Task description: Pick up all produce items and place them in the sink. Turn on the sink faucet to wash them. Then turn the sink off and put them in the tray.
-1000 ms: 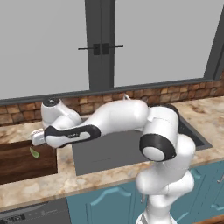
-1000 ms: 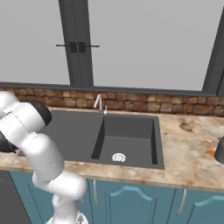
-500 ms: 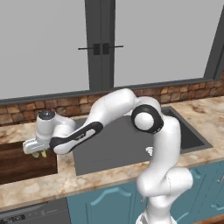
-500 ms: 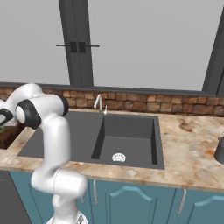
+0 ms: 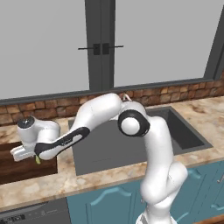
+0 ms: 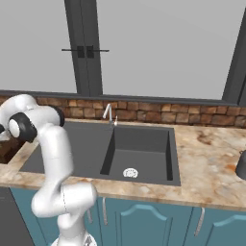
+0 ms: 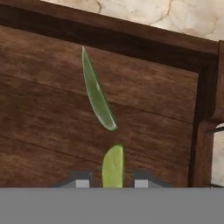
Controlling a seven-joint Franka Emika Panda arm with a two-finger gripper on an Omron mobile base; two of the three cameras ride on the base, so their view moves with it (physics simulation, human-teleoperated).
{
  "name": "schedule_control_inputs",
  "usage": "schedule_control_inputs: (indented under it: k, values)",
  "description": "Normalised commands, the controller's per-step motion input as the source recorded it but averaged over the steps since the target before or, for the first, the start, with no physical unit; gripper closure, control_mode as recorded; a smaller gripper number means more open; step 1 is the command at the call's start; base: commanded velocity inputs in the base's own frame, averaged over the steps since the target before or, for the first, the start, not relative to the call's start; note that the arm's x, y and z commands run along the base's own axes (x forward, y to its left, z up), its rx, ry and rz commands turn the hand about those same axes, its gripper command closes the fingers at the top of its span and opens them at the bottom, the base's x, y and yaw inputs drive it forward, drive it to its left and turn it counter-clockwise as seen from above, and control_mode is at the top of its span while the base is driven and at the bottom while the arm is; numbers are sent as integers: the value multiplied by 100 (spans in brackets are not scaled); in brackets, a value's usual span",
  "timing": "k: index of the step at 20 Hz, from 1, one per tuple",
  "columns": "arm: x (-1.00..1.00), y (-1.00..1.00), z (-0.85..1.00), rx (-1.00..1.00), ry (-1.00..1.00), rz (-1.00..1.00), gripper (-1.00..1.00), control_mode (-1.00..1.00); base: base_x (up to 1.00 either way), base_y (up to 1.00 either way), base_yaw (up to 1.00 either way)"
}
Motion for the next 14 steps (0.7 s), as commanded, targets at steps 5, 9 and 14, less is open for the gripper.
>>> schedule_control_inputs:
  k: [5, 9, 14]
  values:
    - [0, -12, 14, -2, 5, -7, -100, -100, 0, 0, 0]
    - [0, -26, 69, 0, 4, -5, -100, -100, 0, 0, 0]
    - [-3, -30, 71, 0, 6, -5, -100, -100, 0, 0, 0]
